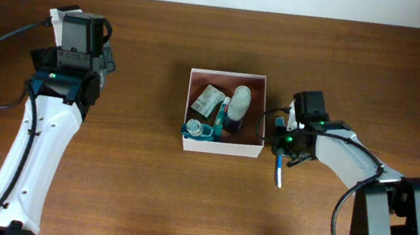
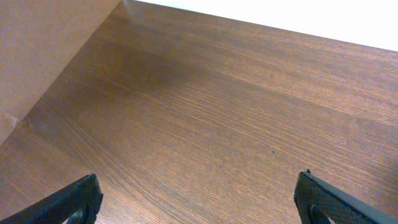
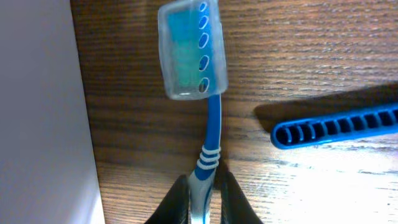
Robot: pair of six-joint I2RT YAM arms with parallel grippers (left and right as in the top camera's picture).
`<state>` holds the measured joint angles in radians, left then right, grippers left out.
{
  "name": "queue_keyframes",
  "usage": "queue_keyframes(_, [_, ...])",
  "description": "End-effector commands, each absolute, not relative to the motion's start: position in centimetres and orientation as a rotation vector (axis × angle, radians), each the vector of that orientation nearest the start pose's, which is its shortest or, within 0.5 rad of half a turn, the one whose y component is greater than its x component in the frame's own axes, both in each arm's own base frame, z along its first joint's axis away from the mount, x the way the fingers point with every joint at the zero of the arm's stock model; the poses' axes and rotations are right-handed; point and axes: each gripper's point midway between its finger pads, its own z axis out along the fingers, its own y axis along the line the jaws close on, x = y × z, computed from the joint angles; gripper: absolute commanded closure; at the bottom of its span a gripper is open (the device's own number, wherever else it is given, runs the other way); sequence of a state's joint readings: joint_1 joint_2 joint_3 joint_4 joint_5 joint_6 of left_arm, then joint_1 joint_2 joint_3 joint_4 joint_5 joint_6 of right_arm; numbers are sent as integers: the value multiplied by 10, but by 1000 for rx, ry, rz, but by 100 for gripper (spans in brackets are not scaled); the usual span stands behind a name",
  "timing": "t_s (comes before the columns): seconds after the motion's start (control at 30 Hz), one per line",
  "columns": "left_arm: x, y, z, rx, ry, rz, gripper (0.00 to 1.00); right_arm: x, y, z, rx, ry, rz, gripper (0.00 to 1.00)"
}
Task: Pack container
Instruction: 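Close the right gripper on the toothbrush handle and lift it, then carry the toothbrush into the box and release it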
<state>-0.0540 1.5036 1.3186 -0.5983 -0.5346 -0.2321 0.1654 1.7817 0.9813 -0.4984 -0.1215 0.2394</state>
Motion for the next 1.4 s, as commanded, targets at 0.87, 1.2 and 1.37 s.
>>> queue_keyframes(0.87, [417, 66, 235, -462, 2216, 475, 1, 331, 47, -10, 157, 2948, -19, 95])
queue_keyframes(1.2, [417, 66, 235, -462, 2216, 475, 1, 352, 53, 30, 149, 2888, 13, 96])
queue_keyframes(1.37, [417, 66, 235, -462, 2216, 476, 1, 371, 56, 93, 146, 2788, 44, 96])
